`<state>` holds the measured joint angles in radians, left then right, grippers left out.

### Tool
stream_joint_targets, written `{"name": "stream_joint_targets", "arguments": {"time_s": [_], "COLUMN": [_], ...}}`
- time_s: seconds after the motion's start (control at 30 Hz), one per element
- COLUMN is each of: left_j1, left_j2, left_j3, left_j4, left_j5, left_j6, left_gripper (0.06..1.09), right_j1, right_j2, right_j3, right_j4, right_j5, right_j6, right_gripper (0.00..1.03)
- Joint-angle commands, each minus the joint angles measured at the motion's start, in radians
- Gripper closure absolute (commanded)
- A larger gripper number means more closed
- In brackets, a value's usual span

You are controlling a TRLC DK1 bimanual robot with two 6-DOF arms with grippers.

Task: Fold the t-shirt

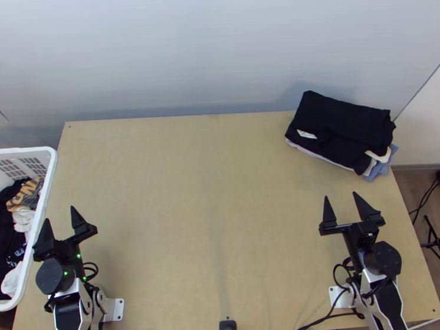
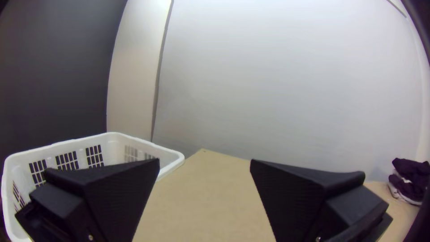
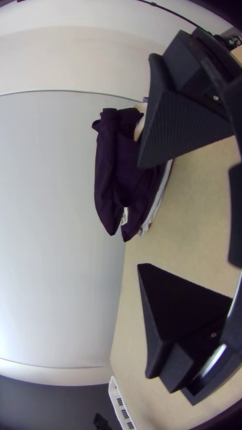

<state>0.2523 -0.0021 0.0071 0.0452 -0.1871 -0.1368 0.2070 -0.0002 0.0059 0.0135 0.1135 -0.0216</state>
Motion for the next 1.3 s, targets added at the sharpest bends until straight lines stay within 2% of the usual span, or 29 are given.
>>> {"name": "stream_joint_targets", "arguments": {"time_s": [0.0,0.13,0.27,0.37,0.5,0.57,0.67,0.7,0.8,1.0,1.1,1.27], "left_j1": [-0.004,-0.01,0.03,0.151,0.286,0.401,0.558,0.604,0.674,0.752,0.766,0.786], "left_j2": [0.002,0.108,0.456,0.694,0.967,1.103,1.303,1.367,1.53,1.755,1.87,2.051], "left_j3": [0.108,0.321,0.738,1.005,1.271,1.387,1.516,1.545,1.593,1.601,1.642,1.777], "left_j4": [-0.007,-0.09,-0.38,-0.567,-0.8,-0.932,-1.108,-1.153,-1.214,-1.226,-1.225,-1.236], "left_j5": [0.005,0.008,-0.005,-0.005,0.0,0.046,0.206,0.227,0.225,0.23,0.239,0.322], "left_j6": [0.123,0.152,0.121,0.121,0.201,0.253,0.329,0.352,0.384,0.442,0.421,0.371], "left_gripper": [0.1,0.1,0.1,0.1,0.1,0.1,0.1,0.1,0.1,0.1,0.1,0.1], "right_j1": [0.0,0.0,0.0,0.0,0.0,0.0,0.0,0.0,0.0,0.0,0.0,0.0], "right_j2": [0.0,0.0,0.0,0.0,0.0,0.0,0.0,0.0,0.0,0.0,0.0,0.0], "right_j3": [0.0,0.0,0.0,0.0,0.0,0.0,0.0,0.0,0.0,0.0,0.0,0.0], "right_j4": [0.0,0.0,0.0,0.0,0.0,0.0,0.0,0.0,0.0,0.0,0.0,0.0], "right_j5": [0.0,0.0,0.0,0.0,0.0,0.0,0.0,0.0,0.0,0.0,0.0,0.0], "right_j6": [0.0,0.0,0.0,0.0,0.0,0.0,0.0,0.0,0.0,0.0,0.0,0.0], "right_gripper": [0.04,0.04,0.04,0.04,0.04,0.04,0.04,0.04,0.04,0.04,0.04,0.04]}}
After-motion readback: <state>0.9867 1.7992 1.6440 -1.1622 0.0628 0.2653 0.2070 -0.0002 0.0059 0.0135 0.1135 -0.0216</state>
